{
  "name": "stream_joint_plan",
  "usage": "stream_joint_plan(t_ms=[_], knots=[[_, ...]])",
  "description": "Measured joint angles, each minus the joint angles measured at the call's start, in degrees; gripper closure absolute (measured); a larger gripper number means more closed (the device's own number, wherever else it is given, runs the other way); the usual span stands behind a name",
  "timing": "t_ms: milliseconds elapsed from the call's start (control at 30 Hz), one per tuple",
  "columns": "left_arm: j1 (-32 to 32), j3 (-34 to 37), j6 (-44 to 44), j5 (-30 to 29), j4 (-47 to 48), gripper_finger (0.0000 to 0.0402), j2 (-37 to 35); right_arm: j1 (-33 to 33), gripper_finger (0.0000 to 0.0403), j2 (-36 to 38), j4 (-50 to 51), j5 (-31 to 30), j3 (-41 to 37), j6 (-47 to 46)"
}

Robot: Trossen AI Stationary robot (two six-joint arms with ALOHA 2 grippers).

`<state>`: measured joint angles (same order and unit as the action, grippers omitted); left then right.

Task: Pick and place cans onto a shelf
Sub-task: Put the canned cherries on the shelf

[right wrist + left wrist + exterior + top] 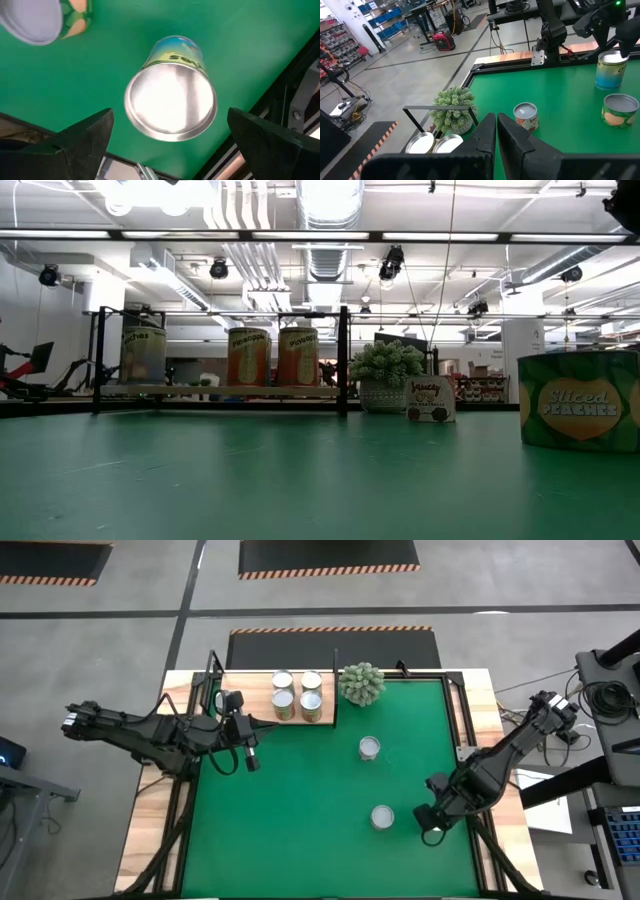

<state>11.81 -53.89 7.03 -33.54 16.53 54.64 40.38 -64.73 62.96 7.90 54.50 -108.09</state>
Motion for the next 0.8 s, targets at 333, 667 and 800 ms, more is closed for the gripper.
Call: stream_joint_plan(t_ms=[333,667,800], knots=[[0.00,0.02,0.00,0.00,0.00,0.0402,0.02,0.00,0.0022,-2.90,-2.01,-0.39,-1.16,-0.55],[0.00,0.04,0.00,0.00,-0.60,0.0402,0.02,-0.02,0.0050,-6.67,-3.78,0.03,-1.16,0.75],[0.00,0.04,0.07,0.00,-0.74,0.0402,0.02,-0.02,0.0098,-6.28,-3.67,0.02,-1.16,1.10]])
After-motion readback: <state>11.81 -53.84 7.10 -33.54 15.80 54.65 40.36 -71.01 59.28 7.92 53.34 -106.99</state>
